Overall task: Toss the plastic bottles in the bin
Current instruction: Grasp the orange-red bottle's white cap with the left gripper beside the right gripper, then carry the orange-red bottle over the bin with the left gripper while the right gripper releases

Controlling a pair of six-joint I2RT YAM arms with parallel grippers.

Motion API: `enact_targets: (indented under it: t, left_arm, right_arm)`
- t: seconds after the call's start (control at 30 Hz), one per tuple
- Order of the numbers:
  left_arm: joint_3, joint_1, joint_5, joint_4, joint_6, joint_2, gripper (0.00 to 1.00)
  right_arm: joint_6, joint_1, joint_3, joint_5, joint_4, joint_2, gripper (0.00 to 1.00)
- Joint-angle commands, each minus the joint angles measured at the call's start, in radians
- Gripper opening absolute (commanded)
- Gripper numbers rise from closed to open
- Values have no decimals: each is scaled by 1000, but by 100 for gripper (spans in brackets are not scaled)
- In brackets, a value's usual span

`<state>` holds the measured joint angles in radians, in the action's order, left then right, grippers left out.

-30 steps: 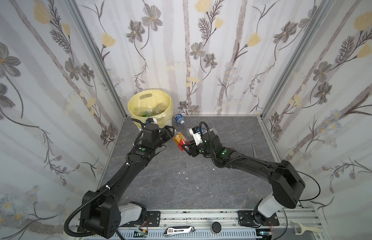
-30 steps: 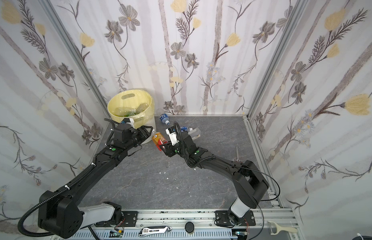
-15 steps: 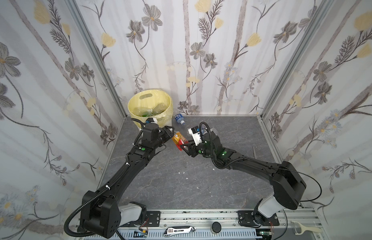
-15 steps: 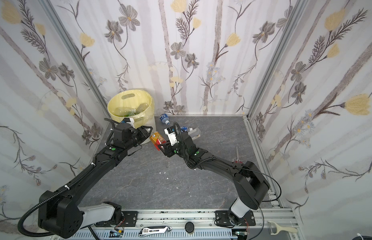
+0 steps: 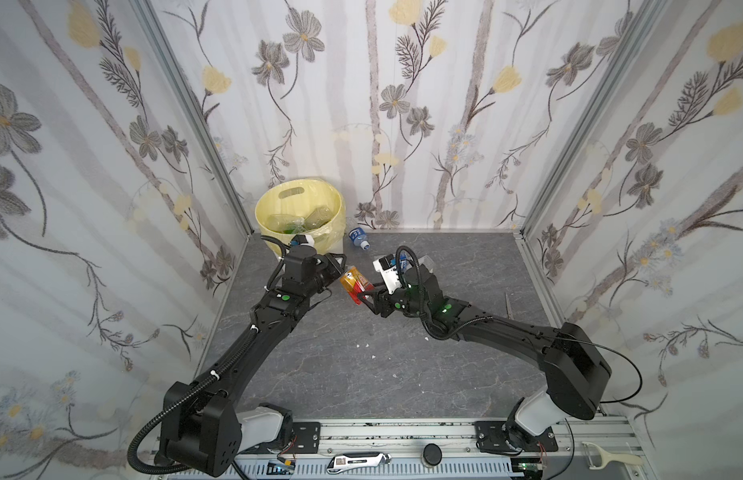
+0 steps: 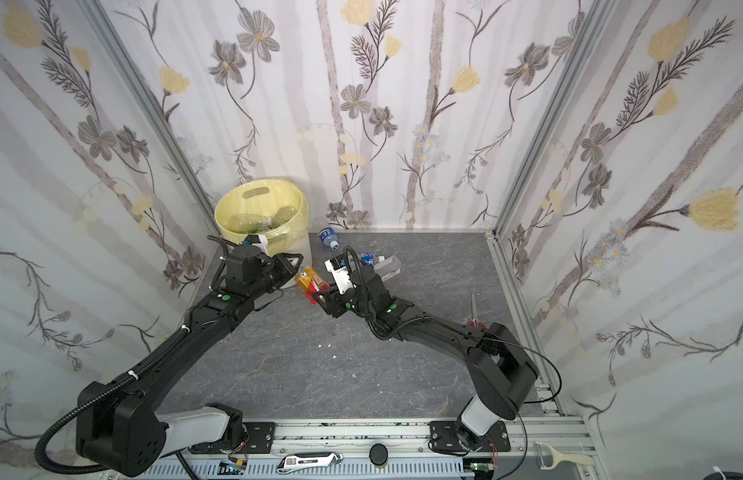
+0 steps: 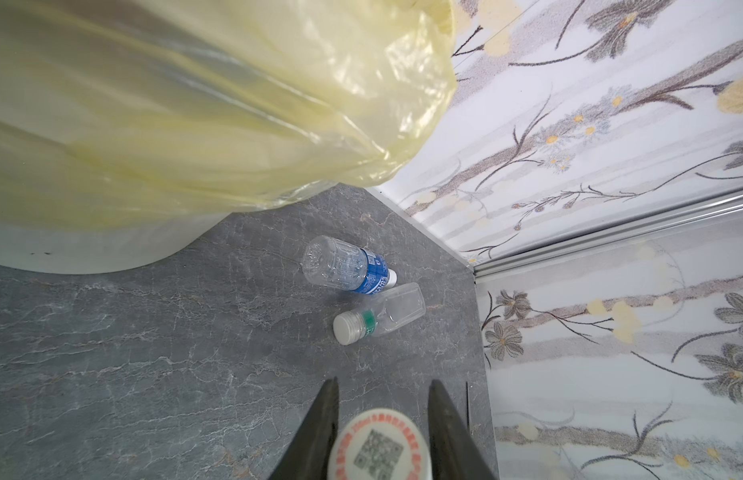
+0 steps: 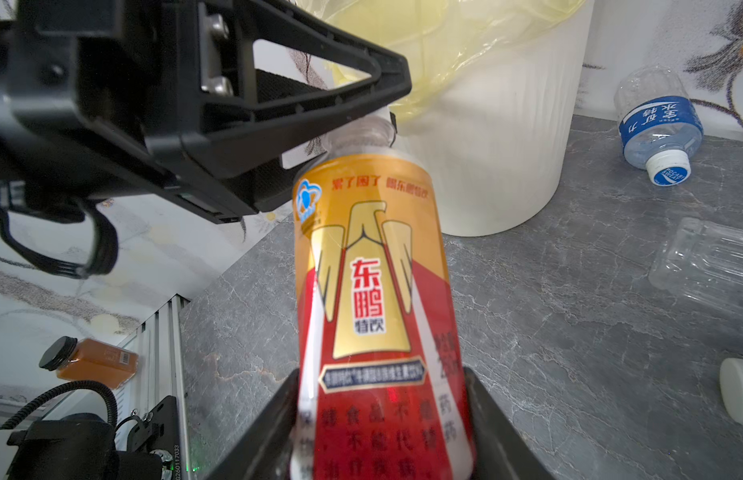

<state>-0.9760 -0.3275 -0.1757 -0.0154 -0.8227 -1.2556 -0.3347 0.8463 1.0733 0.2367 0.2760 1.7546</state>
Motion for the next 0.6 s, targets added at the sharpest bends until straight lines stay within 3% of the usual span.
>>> enact_targets:
  t: [0.0, 0.1, 0.17, 0.57]
  left_arm:
    - [-4, 2, 11, 22, 13, 5, 28]
    - [-11, 1, 23, 19, 31, 11, 27]
    - [-27, 1, 37, 13, 46, 10, 27]
    - [-220, 26, 210, -51, 195, 10, 24]
  right_arm:
    - [4, 0, 18, -14, 46, 4, 60]
    - [1, 1, 22, -17, 47, -2, 73]
    - [0, 0, 22, -22, 48, -8, 99]
    - [16, -1, 30, -102, 10, -73, 100]
